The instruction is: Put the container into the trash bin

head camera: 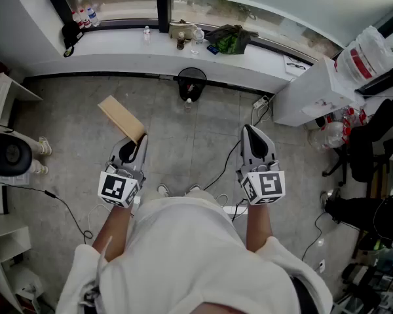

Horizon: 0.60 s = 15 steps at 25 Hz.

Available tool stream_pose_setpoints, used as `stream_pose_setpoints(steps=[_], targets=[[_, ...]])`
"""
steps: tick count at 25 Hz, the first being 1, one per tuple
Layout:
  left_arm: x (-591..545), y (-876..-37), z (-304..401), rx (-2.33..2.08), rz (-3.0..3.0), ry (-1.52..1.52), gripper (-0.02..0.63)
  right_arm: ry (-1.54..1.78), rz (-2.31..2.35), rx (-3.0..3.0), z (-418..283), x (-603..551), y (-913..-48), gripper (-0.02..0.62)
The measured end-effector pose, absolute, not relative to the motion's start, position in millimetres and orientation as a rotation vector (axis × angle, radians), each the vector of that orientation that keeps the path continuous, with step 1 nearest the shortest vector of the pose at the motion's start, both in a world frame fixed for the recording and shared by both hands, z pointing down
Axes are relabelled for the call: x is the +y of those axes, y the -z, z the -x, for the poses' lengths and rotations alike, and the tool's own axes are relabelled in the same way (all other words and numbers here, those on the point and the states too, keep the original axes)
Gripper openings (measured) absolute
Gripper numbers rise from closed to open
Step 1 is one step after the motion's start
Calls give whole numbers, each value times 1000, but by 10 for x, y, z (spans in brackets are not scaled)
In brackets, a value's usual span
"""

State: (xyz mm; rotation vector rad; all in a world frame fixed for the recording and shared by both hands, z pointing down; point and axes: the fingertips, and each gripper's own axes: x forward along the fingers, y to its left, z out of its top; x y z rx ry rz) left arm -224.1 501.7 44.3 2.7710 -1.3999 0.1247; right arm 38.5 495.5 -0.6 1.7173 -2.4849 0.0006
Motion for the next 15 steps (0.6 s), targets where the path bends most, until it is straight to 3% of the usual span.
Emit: stream_pose_setpoints(steps=[15], targets=[[4782, -543, 1983, -1461, -2739, -194, 20, -184, -1589, -2614, -637, 4648, -403, 2]])
